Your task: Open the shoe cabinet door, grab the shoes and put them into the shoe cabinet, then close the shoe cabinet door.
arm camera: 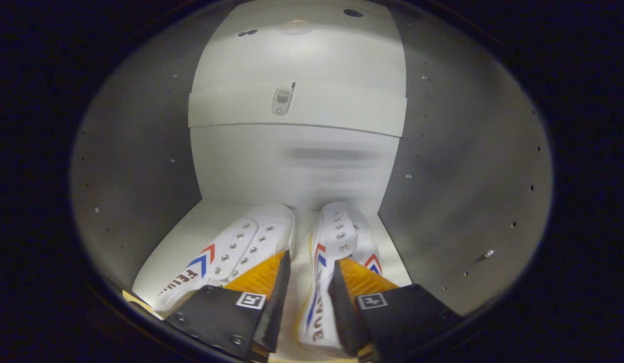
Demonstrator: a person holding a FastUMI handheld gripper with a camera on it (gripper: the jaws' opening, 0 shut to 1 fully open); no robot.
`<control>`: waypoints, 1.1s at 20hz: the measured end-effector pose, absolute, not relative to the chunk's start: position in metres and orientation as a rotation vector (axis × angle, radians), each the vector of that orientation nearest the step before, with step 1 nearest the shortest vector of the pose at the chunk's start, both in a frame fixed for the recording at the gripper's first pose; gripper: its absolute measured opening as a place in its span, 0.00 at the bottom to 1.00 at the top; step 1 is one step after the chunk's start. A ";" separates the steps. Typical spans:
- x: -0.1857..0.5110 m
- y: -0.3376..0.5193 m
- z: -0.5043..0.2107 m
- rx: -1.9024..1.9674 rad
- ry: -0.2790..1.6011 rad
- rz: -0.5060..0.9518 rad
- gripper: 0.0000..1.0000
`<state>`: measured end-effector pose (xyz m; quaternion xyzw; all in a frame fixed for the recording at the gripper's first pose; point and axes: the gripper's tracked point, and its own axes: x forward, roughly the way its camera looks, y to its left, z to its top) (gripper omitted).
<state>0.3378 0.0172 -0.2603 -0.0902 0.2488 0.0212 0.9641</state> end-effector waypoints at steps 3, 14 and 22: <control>0.332 0.020 -0.253 -0.173 0.494 0.041 0.64; 0.274 0.033 -0.155 -0.066 0.289 0.049 1.00; 0.137 0.072 -0.108 -0.027 0.207 0.082 1.00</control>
